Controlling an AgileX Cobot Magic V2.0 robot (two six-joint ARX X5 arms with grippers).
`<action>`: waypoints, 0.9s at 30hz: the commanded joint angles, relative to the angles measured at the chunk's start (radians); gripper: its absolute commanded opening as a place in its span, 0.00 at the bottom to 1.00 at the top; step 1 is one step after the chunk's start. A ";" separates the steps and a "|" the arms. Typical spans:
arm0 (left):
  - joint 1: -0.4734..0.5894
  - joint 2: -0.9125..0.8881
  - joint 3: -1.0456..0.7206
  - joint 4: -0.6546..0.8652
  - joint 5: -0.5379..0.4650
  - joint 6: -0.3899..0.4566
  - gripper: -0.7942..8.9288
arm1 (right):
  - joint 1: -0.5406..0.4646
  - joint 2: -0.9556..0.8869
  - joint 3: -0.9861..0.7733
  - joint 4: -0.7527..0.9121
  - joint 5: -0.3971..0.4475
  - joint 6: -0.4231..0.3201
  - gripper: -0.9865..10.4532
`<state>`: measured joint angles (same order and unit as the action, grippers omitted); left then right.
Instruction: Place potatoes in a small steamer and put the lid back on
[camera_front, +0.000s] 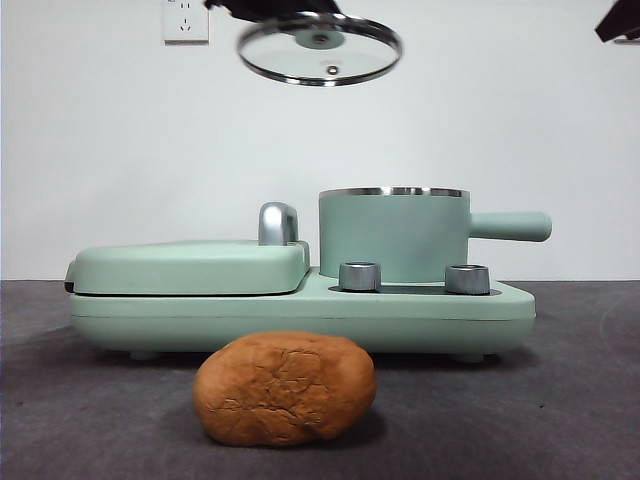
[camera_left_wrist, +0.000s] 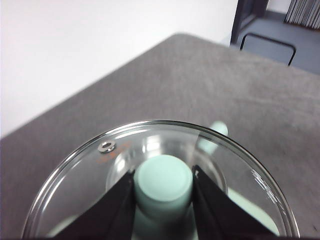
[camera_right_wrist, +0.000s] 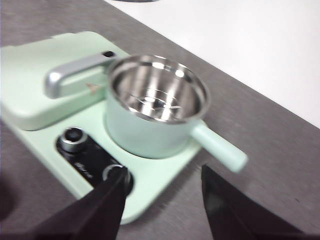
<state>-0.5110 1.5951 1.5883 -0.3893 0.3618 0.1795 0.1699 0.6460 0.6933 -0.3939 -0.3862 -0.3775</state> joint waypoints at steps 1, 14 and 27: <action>0.008 -0.030 0.023 -0.054 0.000 0.033 0.09 | 0.049 0.014 0.016 0.004 0.002 0.010 0.29; 0.079 -0.264 -0.216 -0.082 -0.040 0.035 0.09 | 0.340 0.235 0.016 0.008 0.024 0.002 0.30; 0.188 -0.632 -0.602 -0.042 -0.060 -0.093 0.09 | 0.588 0.528 0.016 0.135 0.024 0.004 0.37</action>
<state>-0.3222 0.9726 0.9752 -0.4618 0.2970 0.1108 0.7464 1.1522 0.6933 -0.2699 -0.3626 -0.3775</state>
